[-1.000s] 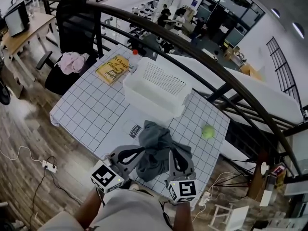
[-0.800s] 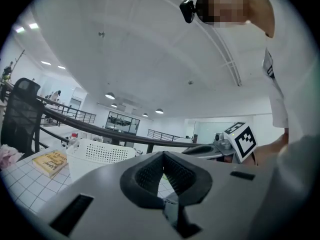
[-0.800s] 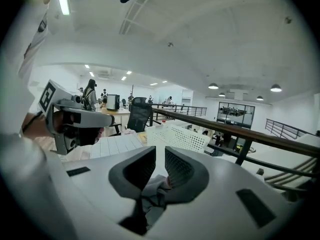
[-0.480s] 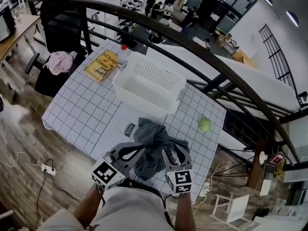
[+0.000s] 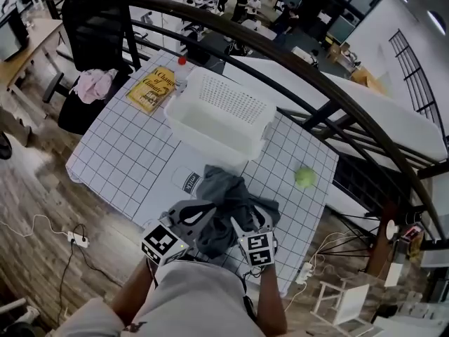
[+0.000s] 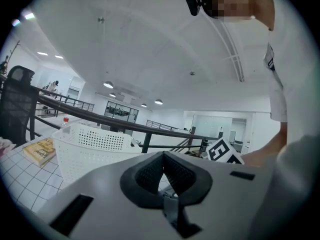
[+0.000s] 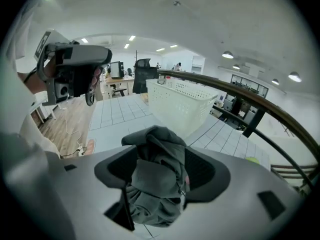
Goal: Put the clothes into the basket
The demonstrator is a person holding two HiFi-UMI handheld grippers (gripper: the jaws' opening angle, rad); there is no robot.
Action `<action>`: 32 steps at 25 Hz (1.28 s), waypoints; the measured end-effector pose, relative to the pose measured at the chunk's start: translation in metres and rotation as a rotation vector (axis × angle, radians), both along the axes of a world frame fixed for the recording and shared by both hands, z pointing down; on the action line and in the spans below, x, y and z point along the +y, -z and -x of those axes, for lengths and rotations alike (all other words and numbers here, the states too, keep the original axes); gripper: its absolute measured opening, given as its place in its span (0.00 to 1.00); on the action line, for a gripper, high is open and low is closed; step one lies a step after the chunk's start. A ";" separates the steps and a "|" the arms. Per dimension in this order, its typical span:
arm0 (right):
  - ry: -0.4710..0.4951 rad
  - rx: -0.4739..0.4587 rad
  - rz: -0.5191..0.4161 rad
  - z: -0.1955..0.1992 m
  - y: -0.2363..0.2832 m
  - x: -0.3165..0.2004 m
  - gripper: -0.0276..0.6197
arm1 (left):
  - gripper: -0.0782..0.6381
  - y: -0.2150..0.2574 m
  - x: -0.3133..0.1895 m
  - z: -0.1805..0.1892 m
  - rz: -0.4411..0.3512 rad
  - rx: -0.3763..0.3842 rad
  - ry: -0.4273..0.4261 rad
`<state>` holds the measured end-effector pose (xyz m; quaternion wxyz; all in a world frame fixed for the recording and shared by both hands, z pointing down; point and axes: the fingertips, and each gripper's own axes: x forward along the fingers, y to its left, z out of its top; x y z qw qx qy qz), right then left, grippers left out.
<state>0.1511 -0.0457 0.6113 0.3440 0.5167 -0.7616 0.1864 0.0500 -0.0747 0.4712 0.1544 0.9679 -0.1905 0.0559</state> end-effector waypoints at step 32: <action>0.181 0.107 0.225 0.028 -0.146 -0.006 0.81 | 0.12 -0.043 0.008 -0.018 0.097 -0.101 0.016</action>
